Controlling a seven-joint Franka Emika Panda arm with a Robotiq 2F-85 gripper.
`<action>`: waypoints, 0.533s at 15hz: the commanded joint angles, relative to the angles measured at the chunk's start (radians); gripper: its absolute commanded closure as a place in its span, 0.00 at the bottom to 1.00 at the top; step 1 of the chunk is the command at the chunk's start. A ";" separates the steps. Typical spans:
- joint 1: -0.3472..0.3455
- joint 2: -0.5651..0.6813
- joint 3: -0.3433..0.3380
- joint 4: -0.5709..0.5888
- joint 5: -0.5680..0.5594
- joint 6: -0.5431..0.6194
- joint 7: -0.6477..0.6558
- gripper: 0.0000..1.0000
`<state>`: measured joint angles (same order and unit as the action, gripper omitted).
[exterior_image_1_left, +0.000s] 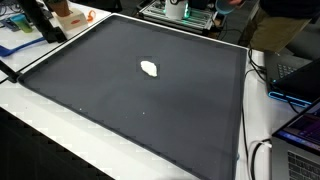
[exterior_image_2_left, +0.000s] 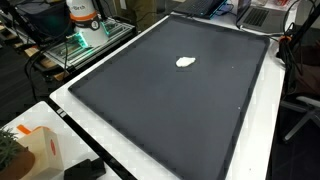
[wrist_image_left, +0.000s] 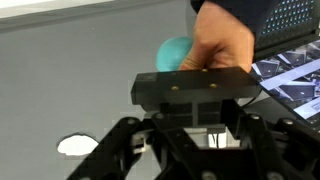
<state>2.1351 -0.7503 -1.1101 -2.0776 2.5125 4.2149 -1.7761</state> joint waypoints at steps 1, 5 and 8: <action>0.033 -0.037 -0.013 0.021 0.000 0.027 0.021 0.70; 0.045 -0.049 -0.018 0.022 0.000 0.028 0.017 0.42; 0.054 -0.054 -0.024 0.021 0.000 0.028 0.013 0.16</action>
<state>2.1613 -0.7728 -1.1200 -2.0579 2.5127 4.2148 -1.7716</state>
